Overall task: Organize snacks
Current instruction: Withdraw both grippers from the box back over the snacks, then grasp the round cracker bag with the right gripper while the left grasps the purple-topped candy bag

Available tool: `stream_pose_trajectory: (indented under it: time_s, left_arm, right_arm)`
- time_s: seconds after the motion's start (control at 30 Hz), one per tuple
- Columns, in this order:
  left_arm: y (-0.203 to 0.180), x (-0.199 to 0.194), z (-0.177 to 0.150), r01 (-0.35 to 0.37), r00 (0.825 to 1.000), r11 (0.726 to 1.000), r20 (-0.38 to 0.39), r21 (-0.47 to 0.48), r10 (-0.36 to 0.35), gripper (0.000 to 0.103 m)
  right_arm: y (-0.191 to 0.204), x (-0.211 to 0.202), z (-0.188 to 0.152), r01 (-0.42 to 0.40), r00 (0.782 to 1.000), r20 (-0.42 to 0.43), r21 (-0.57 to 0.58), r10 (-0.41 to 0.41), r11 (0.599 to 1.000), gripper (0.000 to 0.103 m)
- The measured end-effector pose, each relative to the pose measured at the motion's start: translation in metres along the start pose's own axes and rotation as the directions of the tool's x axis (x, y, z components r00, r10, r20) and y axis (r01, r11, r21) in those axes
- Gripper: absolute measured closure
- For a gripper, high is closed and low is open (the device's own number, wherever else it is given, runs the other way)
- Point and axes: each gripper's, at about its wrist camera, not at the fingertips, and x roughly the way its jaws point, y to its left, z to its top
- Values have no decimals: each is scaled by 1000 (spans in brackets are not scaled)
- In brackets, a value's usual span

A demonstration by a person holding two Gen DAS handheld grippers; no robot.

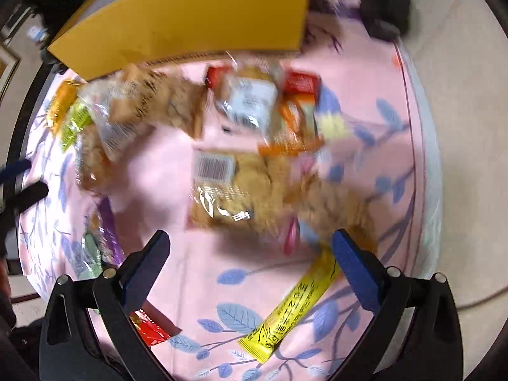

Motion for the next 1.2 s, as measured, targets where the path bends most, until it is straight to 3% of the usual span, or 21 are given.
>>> stream_pose_trajectory:
  time_s: [0.13,0.33,0.73,0.83,0.93,1.2]
  left_arm:
    - [-1,6,-20,-11,999,1000,-32,15,12,2]
    - [-3,-6,-23,-23,1000,999,-7,26,23,2]
    - [-7,-5,-25,-26,1000,999,-6,32,26,2]
    - [-7,-2,-27,-25,1000,999,-13,37,25,2]
    - [-6,0,-28,-19,1000,999,-19,38,19,2]
    - [-18,7,-30,6,999,995,-36,96,-3,2]
  right_arm:
    - [-1,7,-1,-18,1000,17,32,18,999,1]
    - [3,22,10,-7,1000,30,80,5,997,1]
    - [34,63,19,110,992,44,125,-116,986,1]
    - [36,66,18,102,992,59,148,-112,984,1]
    - [38,60,14,84,989,115,108,-97,991,25]
    - [45,38,3,-1,990,143,87,-12,996,29]
